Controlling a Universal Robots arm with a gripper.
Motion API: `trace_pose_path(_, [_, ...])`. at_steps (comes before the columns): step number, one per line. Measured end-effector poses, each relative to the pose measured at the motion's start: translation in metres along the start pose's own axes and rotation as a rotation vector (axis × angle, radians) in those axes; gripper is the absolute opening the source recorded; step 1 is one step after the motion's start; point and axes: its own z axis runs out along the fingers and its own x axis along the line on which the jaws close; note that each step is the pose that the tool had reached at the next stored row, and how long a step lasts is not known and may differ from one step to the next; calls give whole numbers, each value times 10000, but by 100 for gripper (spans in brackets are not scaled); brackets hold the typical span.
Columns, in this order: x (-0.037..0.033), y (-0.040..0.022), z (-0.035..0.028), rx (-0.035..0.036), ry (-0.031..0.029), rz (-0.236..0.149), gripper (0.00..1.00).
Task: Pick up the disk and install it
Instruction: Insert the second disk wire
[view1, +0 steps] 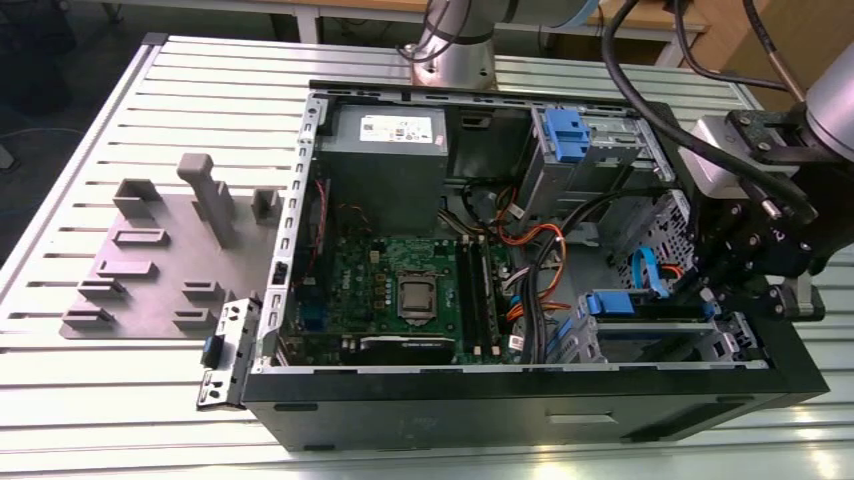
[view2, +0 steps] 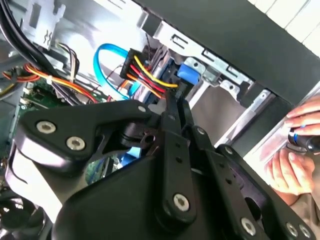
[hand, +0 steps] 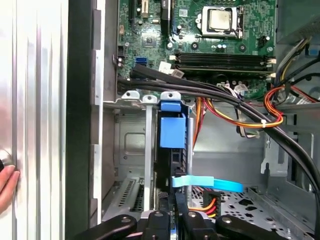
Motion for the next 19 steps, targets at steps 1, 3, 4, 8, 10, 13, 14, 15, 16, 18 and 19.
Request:
trace_pose_path(1, [4, 1, 0, 0, -1, -1, 16])
trace_pose_path(3, [9, 2, 5, 0, -3, -1, 16])
trace_pose_path(4, [12, 3, 14, 0, -4, 0, 16])
trace_pose_path(8, [15, 3, 31, 0, 4, 0, 16])
trace_pose_path(10, [16, 3, 33, 0, 1, 0, 16])
trace_pose_path(13, [15, 3, 34, 0, 0, 0, 16])
trace_pose_path(14, [15, 3, 34, 0, -2, 0, 16])
trace_pose_path(15, [15, 3, 34, 0, -1, 0, 17])
trace_pose_path(16, [15, 3, 34, 0, -1, 0, 24])
trace_pose_path(18, [15, 3, 35, 0, 1, 0, 24])
trace_pose_path(19, [14, 3, 38, 0, -1, 0, 24])
